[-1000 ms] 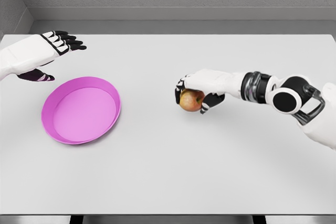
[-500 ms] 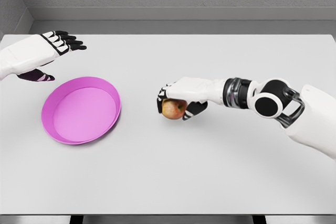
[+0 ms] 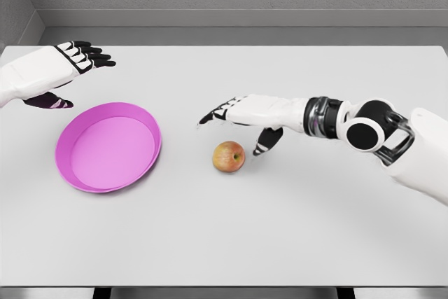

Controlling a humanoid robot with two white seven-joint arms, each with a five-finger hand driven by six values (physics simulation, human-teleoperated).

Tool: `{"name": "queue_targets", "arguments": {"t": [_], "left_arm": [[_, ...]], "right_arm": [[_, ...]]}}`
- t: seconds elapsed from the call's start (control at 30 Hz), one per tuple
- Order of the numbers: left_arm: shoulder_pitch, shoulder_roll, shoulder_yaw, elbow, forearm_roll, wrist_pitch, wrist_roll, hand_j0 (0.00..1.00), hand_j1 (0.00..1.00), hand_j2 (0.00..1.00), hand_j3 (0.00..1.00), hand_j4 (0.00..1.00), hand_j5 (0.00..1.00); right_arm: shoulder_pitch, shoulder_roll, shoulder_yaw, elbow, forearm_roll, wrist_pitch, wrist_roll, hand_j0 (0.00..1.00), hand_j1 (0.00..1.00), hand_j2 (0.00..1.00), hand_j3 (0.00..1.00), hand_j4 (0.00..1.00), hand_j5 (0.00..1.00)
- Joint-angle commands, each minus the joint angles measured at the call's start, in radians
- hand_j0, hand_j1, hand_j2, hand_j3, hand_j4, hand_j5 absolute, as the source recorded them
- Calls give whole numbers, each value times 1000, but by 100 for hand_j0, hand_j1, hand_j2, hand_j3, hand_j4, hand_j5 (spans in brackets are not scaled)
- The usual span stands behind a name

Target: Put the apple on the plate with both arms

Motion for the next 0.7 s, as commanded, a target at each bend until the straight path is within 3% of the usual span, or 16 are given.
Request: {"name": "queue_targets", "arguments": {"t": [0.0, 0.1, 0.23, 0.33, 0.53, 0.6, 0.67], "left_arm": [[0, 0, 3, -1, 6, 1, 0, 100, 100, 100, 100, 100, 100], [0, 0, 4, -1, 6, 1, 0, 100, 100, 100, 100, 100, 100], [2, -1, -2, -13, 6, 1, 0, 100, 100, 100, 100, 100, 100], [11, -13, -10, -87, 3, 1, -3, 100, 100, 100, 100, 100, 100], [-2, -66, -60, -262, -11, 1, -93, 100, 100, 100, 100, 100, 100], [-23, -82, -96, -274, -11, 1, -93, 100, 100, 100, 100, 100, 100], [-67, -119, -139, -279, -12, 1, -98, 100, 100, 100, 100, 100, 100]], "right_arm": [[3, -82, -110, 0, 0, -9, 0, 100, 100, 100, 100, 100, 100], [60, -180, -255, 0, -3, -37, 0, 100, 100, 100, 100, 100, 100], [268, -260, -599, 15, -5, -133, 0, 100, 100, 100, 100, 100, 100], [365, -303, -716, 52, -10, -206, 0, 100, 100, 100, 100, 100, 100], [396, -315, -720, 49, -8, -238, -2, 100, 100, 100, 100, 100, 100], [417, -317, -714, 0, -10, -232, -2, 100, 100, 100, 100, 100, 100], [419, -320, -688, -2, -10, -232, -2, 100, 100, 100, 100, 100, 100]]}}
